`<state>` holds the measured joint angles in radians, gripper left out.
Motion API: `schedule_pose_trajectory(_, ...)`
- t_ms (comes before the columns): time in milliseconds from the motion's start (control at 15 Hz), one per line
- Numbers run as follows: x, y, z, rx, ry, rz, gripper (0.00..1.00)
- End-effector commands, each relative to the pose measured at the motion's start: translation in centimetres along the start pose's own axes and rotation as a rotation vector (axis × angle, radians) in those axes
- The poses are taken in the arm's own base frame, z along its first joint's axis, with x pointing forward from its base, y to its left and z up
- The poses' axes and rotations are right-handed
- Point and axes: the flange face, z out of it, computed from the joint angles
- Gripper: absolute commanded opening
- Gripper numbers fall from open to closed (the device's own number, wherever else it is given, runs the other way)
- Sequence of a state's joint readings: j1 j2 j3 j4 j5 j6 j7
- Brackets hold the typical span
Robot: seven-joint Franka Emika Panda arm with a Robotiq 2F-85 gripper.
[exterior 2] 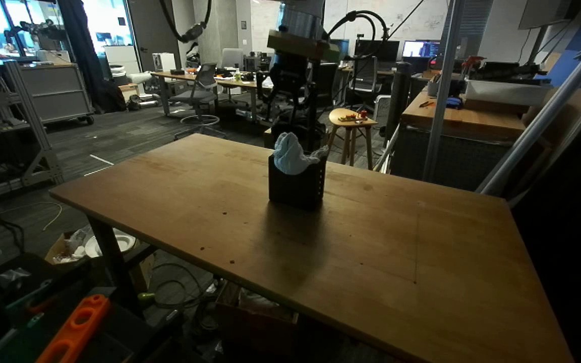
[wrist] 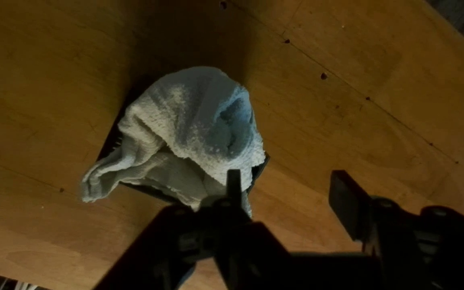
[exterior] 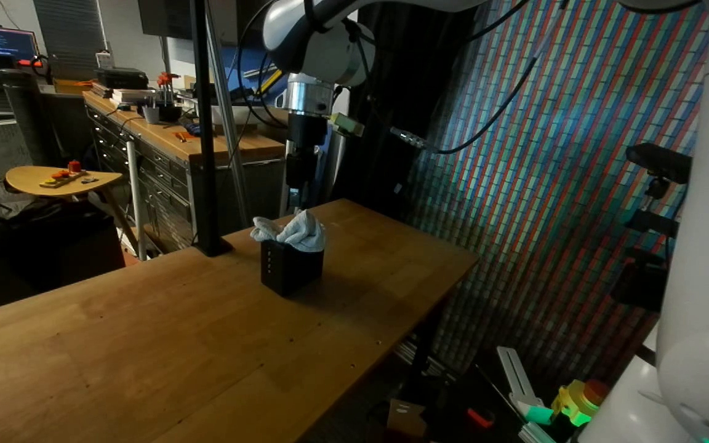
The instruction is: Put the towel in the box
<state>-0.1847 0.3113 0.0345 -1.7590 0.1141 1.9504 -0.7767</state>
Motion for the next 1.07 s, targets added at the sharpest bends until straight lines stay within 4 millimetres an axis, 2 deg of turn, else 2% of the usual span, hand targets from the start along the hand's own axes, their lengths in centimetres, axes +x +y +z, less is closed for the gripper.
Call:
schedule_pose_trajectory(0, -1.2, -0.6, 0.3, 0.017, 0.018, -0.048, 0.91)
schedule_pose_trajectory(67, -1.3, -0.4, 0.5, 0.021, 0.015, -0.056, 0.99)
schedule_pose_trajectory(600, -2.2, 1.2, 1.2, 0.011, 0.011, -0.124, 1.00)
schedule_pose_trajectory(1000, -1.3, 2.0, 1.7, -0.001, 0.030, -0.168, 1.00)
